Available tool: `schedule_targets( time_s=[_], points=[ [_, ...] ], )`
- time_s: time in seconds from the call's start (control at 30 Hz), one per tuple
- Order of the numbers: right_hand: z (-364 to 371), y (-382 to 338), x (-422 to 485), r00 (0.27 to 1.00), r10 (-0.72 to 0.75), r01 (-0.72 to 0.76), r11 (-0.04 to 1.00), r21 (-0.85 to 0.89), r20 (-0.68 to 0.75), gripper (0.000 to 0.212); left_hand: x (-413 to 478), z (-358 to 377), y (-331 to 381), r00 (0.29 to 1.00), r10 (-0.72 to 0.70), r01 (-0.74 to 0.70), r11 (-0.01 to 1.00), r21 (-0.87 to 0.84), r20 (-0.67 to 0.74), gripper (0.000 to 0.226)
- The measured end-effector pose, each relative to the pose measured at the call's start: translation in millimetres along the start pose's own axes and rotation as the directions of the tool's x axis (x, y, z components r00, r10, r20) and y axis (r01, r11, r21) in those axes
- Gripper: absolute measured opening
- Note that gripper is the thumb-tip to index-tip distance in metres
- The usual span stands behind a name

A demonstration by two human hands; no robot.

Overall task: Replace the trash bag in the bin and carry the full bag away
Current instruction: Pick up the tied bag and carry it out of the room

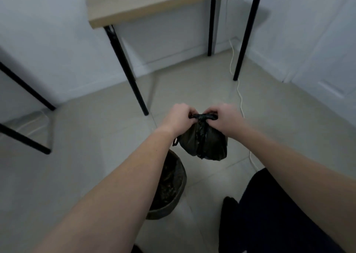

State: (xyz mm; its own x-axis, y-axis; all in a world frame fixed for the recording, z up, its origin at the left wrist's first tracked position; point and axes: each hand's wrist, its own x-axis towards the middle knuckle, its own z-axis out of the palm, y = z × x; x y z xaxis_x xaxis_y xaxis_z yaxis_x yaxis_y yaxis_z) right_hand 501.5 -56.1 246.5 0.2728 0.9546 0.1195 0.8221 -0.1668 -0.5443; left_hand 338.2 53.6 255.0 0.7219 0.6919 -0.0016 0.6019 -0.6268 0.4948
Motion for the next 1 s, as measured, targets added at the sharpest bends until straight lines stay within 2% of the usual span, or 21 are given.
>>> schedule_targets(
  time_s=[0.4,0.53,0.67,0.77,0.87,1.0],
  points=[
    [-61,-130,-24,0.974,-0.218,0.222,0.973,-0.065,0.063,0.029,-110,-115,25,0.985,-0.112,0.114,0.993,0.007,-0.134,0.014],
    [-68,-169,-26,0.962,-0.258,0.265,0.96,-0.087,0.086,0.028,-136,-145,25,0.984,-0.128,0.134,0.99,0.037,-0.124,0.014],
    [-74,-202,-23,0.944,-0.305,0.317,0.944,-0.095,0.123,0.028,-157,-169,17,0.979,-0.156,0.157,0.988,-0.007,-0.131,0.015],
    [-73,-222,-20,0.933,-0.322,0.339,0.936,-0.095,0.158,0.026,-163,-181,4,0.972,-0.157,0.16,0.987,0.006,-0.173,0.01],
    [-67,-237,-10,0.93,-0.316,0.335,0.939,-0.076,0.188,0.024,-163,-187,-14,0.964,-0.172,0.175,0.985,-0.008,-0.204,0.014],
    [-45,-245,15,0.932,-0.289,0.319,0.94,-0.121,0.218,0.024,-146,-185,-51,0.964,-0.189,0.181,0.982,-0.059,-0.186,0.011]
  ],
)
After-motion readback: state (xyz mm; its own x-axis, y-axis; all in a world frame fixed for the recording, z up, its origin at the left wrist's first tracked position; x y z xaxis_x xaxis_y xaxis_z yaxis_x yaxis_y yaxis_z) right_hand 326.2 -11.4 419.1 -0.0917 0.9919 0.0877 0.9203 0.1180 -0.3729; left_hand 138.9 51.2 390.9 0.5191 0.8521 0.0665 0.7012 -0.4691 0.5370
